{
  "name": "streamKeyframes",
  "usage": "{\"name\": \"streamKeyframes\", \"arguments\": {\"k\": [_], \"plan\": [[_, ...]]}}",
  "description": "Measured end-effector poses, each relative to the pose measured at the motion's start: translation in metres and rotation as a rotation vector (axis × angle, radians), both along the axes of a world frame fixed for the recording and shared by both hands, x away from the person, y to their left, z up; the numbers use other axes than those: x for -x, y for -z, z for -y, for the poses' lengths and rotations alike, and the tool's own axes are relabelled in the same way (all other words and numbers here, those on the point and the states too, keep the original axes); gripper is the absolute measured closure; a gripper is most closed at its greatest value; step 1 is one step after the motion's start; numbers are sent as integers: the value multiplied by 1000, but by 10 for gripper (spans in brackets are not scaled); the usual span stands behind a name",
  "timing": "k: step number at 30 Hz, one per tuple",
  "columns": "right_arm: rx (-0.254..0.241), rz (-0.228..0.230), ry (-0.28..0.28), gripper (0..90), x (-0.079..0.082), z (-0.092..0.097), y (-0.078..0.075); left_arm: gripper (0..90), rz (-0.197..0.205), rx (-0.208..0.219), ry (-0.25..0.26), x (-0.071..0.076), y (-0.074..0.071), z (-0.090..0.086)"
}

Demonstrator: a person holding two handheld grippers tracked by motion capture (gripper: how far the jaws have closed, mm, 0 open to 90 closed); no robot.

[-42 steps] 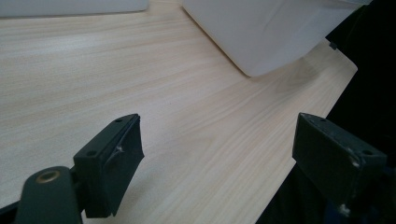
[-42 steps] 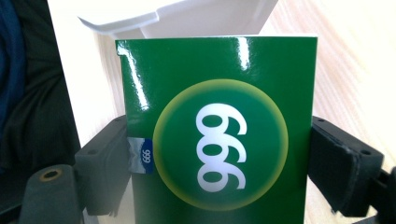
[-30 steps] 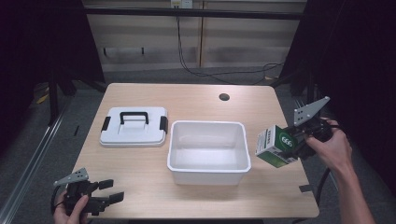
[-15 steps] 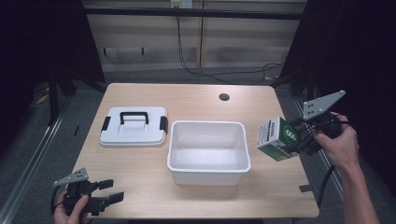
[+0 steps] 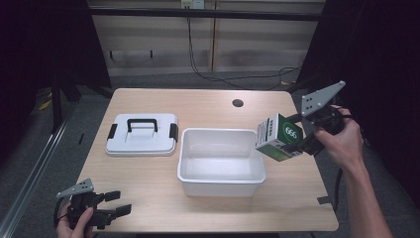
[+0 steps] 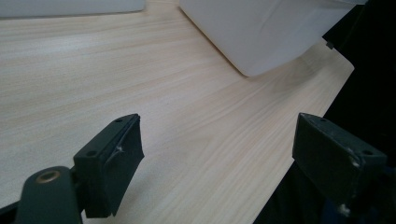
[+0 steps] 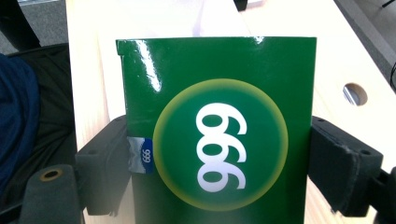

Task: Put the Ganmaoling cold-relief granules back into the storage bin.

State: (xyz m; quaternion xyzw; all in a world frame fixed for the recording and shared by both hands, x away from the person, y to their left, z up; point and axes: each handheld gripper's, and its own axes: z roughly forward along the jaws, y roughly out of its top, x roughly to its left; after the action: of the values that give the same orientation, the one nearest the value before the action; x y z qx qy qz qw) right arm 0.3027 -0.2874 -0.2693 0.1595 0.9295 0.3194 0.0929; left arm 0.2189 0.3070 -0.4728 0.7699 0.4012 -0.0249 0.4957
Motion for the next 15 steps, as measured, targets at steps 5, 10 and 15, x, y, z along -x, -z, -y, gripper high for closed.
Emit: {"name": "streamKeyframes", "arguments": {"k": [5, 10, 15], "plan": [[12, -5, -13, 160, -4, -10, -5, 160, 1, -2, 2, 0, 0, 0], [25, -9, -39, 160, -9, -23, -7, 161, -3, 2, -3, 0, 0, 1], [49, -22, -64, 160, -14, -38, -8, 161, -1, 0, -2, 0, 0, 0]]}}
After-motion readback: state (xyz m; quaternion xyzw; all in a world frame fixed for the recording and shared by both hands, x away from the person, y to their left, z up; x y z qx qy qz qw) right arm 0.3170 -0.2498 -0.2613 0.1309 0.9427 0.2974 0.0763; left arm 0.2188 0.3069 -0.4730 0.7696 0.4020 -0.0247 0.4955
